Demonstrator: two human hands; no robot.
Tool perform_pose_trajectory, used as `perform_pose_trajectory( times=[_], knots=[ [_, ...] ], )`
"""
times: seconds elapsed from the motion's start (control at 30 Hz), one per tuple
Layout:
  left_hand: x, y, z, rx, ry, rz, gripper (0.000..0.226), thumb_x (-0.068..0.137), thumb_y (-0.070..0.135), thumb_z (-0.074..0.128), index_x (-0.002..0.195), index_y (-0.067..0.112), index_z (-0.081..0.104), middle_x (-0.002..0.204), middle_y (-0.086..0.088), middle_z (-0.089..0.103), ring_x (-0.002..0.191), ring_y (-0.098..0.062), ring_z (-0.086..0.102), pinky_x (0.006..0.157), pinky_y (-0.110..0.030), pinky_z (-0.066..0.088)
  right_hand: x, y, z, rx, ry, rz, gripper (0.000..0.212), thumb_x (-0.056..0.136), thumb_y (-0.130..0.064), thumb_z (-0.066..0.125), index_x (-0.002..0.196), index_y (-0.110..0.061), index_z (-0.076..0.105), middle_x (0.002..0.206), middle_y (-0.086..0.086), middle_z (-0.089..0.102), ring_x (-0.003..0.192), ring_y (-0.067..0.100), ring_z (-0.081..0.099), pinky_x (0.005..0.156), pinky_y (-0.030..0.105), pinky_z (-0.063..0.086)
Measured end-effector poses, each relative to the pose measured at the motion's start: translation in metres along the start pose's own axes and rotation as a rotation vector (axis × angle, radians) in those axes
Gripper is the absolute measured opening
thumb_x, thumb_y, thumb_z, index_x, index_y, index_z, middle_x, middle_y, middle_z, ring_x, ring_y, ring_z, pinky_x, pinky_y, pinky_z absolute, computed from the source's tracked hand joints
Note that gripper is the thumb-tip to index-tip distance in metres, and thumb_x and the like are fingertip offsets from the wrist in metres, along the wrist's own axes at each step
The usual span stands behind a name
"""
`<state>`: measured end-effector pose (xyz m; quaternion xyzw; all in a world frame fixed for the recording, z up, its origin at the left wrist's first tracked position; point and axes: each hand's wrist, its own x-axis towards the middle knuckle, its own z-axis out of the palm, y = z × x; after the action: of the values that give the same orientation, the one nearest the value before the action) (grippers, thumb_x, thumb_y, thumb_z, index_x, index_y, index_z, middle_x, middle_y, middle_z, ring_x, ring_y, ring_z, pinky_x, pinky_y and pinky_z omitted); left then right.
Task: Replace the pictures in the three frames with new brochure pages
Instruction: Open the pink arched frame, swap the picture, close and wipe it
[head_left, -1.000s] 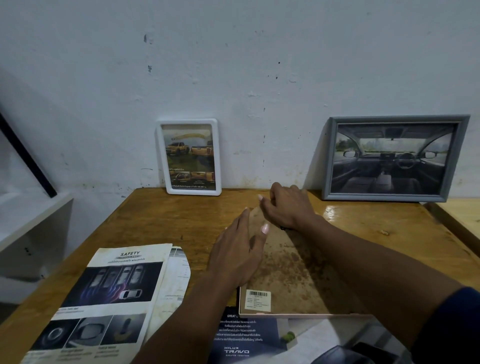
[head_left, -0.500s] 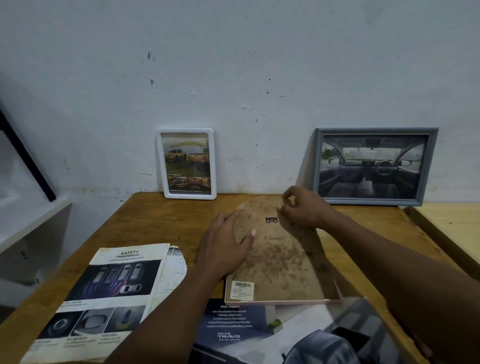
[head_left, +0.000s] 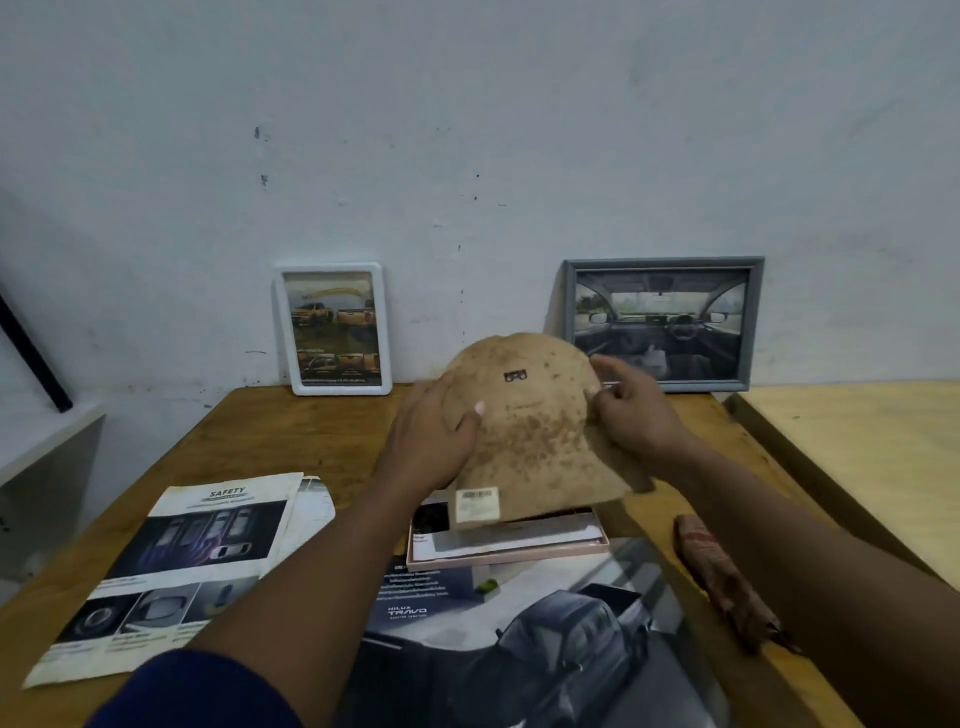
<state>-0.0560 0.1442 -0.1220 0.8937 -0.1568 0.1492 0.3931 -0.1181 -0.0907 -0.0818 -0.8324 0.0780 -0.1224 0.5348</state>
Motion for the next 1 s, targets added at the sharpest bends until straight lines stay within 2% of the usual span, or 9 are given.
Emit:
perform_pose_trajectory(
  times=[0.1, 0.17, 0.23, 0.37, 0.47, 0.67, 0.83, 1.0],
  knots=[
    [0.003, 0.027, 0.004, -0.089, -0.028, 0.055, 0.058, 0.098, 0.048, 0.055, 0.151, 0.024, 0.045, 0.141, -0.003, 0.054, 0.128, -0.022, 0.052, 0.106, -0.041, 0.045, 0.010, -0.004, -0.031, -0.035, 0.105, -0.040, 0.038, 0.103, -0.010, 0.046, 0.139, -0.021, 0.053, 0.123, 0.005, 0.061, 0.103, 0.028, 0.064, 0.087, 0.050, 0.057],
    [0.000, 0.036, 0.012, -0.107, -0.107, 0.016, 0.064, 0.098, 0.049, 0.057, 0.154, 0.027, 0.038, 0.154, 0.000, 0.045, 0.139, -0.022, 0.043, 0.113, -0.044, 0.040, 0.018, 0.004, -0.057, -0.132, 0.158, -0.038, 0.037, 0.102, -0.013, 0.050, 0.139, -0.019, 0.055, 0.127, 0.006, 0.060, 0.107, 0.029, 0.062, 0.092, 0.054, 0.054],
    [-0.006, 0.031, 0.022, 0.020, -0.196, -0.009, 0.069, 0.096, 0.056, 0.055, 0.157, 0.031, 0.032, 0.163, 0.003, 0.032, 0.149, -0.022, 0.030, 0.119, -0.049, 0.031, 0.022, 0.017, -0.083, -0.250, 0.209, 0.014, 0.037, 0.101, -0.016, 0.052, 0.139, -0.016, 0.054, 0.131, 0.010, 0.059, 0.107, 0.029, 0.060, 0.093, 0.054, 0.053],
    [-0.018, -0.001, 0.029, 0.395, -0.266, 0.009, 0.071, 0.099, 0.063, 0.042, 0.159, 0.029, 0.024, 0.168, -0.002, 0.019, 0.155, -0.026, 0.011, 0.124, -0.051, 0.015, 0.025, 0.053, -0.113, -0.449, 0.228, 0.158, 0.038, 0.100, -0.016, 0.055, 0.137, -0.011, 0.057, 0.132, 0.020, 0.058, 0.099, 0.029, 0.056, 0.077, 0.037, 0.048],
    [-0.024, -0.021, 0.021, 0.455, -0.317, -0.045, 0.072, 0.100, 0.065, 0.033, 0.161, 0.029, 0.019, 0.170, -0.004, 0.013, 0.156, -0.027, 0.006, 0.124, -0.049, 0.007, 0.026, 0.073, -0.105, -0.518, 0.165, 0.223, 0.039, 0.098, -0.015, 0.055, 0.138, -0.014, 0.056, 0.126, 0.020, 0.061, 0.095, 0.030, 0.057, 0.066, 0.032, 0.044],
    [-0.024, -0.049, 0.005, 0.499, -0.359, -0.075, 0.071, 0.102, 0.063, 0.024, 0.162, 0.024, 0.015, 0.170, -0.005, 0.012, 0.157, -0.025, 0.006, 0.124, -0.048, 0.006, 0.030, 0.081, -0.069, -0.597, 0.121, 0.174, 0.040, 0.100, -0.016, 0.050, 0.139, -0.010, 0.053, 0.134, 0.021, 0.058, 0.115, 0.036, 0.057, 0.090, 0.041, 0.048],
    [-0.017, -0.060, 0.004, 0.423, -0.313, -0.112, 0.070, 0.103, 0.060, 0.025, 0.161, 0.022, 0.019, 0.169, -0.004, 0.014, 0.157, -0.023, 0.006, 0.125, -0.046, 0.007, 0.030, 0.085, -0.037, -0.642, 0.066, 0.134, 0.037, 0.097, -0.018, 0.055, 0.133, -0.011, 0.055, 0.129, 0.018, 0.060, 0.114, 0.034, 0.056, 0.092, 0.042, 0.048],
    [-0.013, -0.064, 0.006, 0.383, -0.302, -0.121, 0.069, 0.103, 0.060, 0.027, 0.161, 0.023, 0.021, 0.169, -0.004, 0.015, 0.156, -0.022, 0.006, 0.125, -0.046, 0.011, 0.029, 0.085, -0.018, -0.832, 0.051, 0.123, 0.045, 0.099, -0.038, 0.047, 0.142, -0.023, 0.049, 0.145, 0.014, 0.044, 0.130, 0.035, 0.040, 0.104, 0.049, 0.040]
  ],
)
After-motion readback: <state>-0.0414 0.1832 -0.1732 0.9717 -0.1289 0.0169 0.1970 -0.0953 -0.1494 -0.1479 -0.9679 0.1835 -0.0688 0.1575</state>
